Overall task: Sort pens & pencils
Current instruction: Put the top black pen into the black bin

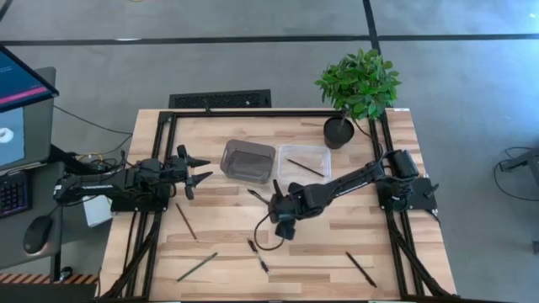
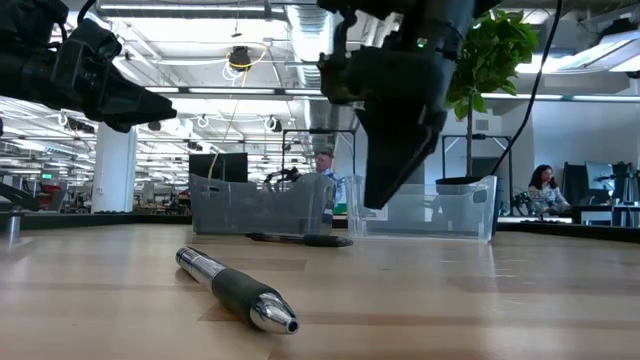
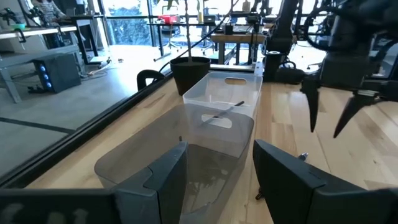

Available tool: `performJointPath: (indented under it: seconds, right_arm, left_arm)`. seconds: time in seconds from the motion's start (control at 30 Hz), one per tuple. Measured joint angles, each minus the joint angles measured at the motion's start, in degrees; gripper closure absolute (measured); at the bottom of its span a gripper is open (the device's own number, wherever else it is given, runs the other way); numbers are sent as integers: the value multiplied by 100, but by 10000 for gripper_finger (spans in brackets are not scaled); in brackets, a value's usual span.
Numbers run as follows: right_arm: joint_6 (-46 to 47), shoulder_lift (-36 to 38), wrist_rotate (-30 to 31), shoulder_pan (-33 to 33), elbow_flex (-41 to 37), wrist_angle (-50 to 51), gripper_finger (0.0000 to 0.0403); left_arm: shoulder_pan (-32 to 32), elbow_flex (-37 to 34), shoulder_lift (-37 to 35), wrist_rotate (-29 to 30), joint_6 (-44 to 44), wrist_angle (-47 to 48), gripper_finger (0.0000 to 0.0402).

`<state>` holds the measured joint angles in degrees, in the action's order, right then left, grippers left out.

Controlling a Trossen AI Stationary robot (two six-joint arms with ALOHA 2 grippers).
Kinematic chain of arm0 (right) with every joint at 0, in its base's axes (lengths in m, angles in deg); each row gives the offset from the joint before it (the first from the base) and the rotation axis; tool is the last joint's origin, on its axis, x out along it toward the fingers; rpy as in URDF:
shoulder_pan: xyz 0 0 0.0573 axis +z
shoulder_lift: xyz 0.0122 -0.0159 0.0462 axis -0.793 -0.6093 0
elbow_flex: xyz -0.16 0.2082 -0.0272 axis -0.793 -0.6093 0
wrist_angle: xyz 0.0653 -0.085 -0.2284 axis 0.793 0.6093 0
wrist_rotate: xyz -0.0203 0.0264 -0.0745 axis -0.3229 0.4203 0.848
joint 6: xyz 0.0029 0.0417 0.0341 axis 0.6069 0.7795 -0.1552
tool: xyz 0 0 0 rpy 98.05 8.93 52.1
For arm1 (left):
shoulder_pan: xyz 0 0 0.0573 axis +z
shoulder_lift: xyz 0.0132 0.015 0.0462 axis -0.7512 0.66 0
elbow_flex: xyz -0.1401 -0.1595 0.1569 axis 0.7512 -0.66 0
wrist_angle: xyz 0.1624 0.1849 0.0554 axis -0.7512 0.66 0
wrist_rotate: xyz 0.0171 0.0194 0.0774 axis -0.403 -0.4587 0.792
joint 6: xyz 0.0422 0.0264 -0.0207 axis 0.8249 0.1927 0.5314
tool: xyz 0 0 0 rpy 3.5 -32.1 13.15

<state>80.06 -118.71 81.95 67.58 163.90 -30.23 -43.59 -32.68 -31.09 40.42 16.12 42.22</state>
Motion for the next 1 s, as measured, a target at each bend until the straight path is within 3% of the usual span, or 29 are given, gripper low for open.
performJointPath:
  seconds: [0.4,0.73,1.0]
  right_arm:
    - [329,0,169,-160,0,-487,219]
    - [358,0,158,-148,0,-490,139]
    - [358,-208,163,-149,20,-612,132]
  left_arm:
    - [-1,0,-1,0,2,0,228]
    - [0,0,-1,0,0,0,228]
    - [0,0,-1,26,2,0,228]
